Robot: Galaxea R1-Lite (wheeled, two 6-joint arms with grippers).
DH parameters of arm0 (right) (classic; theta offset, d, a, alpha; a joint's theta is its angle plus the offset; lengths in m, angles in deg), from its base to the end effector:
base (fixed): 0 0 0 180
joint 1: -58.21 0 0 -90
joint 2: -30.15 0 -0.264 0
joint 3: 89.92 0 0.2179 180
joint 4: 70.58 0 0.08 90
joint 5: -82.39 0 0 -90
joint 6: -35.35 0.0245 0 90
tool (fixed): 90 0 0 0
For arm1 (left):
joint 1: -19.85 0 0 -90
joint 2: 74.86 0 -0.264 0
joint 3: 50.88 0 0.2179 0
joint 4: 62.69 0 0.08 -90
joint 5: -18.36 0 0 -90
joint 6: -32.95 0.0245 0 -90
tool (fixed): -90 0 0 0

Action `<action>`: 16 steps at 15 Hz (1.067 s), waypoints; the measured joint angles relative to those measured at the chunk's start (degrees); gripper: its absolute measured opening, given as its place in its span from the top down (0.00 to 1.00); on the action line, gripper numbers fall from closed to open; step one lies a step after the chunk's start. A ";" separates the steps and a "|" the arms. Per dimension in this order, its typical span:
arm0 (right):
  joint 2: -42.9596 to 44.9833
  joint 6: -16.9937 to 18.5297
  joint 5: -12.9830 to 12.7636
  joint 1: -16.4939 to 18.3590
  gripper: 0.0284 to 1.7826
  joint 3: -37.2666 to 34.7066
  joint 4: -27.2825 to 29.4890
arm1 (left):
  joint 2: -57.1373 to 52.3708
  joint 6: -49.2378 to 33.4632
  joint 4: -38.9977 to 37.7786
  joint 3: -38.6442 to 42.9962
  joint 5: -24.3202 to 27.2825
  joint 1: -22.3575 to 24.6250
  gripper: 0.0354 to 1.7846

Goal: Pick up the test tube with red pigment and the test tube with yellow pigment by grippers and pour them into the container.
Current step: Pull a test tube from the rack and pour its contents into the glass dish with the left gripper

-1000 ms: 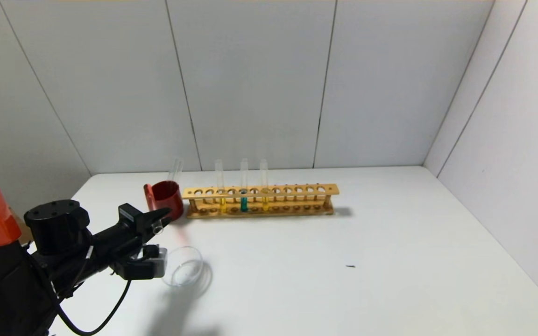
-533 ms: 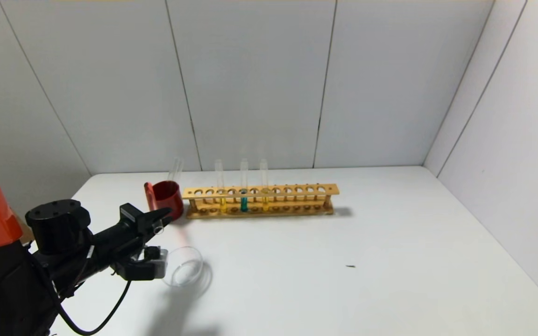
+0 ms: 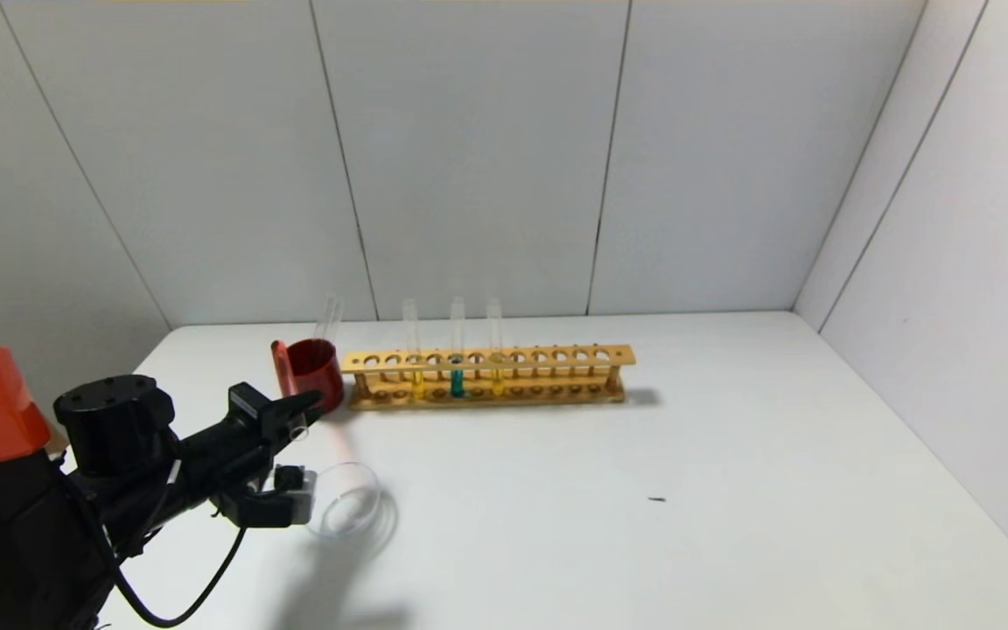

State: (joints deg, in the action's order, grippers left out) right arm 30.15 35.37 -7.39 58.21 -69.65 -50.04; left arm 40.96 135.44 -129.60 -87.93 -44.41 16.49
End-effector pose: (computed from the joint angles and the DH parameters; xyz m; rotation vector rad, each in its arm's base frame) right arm 0.0449 0.0001 0.0750 0.0004 0.0047 0.0038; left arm 0.2559 -0.0263 0.0030 1.6915 -0.3253 -0.5595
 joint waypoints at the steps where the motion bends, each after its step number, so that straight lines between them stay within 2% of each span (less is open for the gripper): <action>1: 0.00 -0.02 0.00 0.00 0.02 0.00 0.00 | 0.24 0.16 0.00 -0.16 -0.34 -0.04 0.82; 16: 0.00 -0.02 0.00 0.00 0.02 0.00 -0.02 | 1.79 4.13 0.00 -1.27 -1.33 -0.17 0.82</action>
State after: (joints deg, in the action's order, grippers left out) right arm 30.15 35.35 -7.39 58.21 -69.65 -50.06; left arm 42.76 139.57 -129.60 -89.20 -45.73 16.32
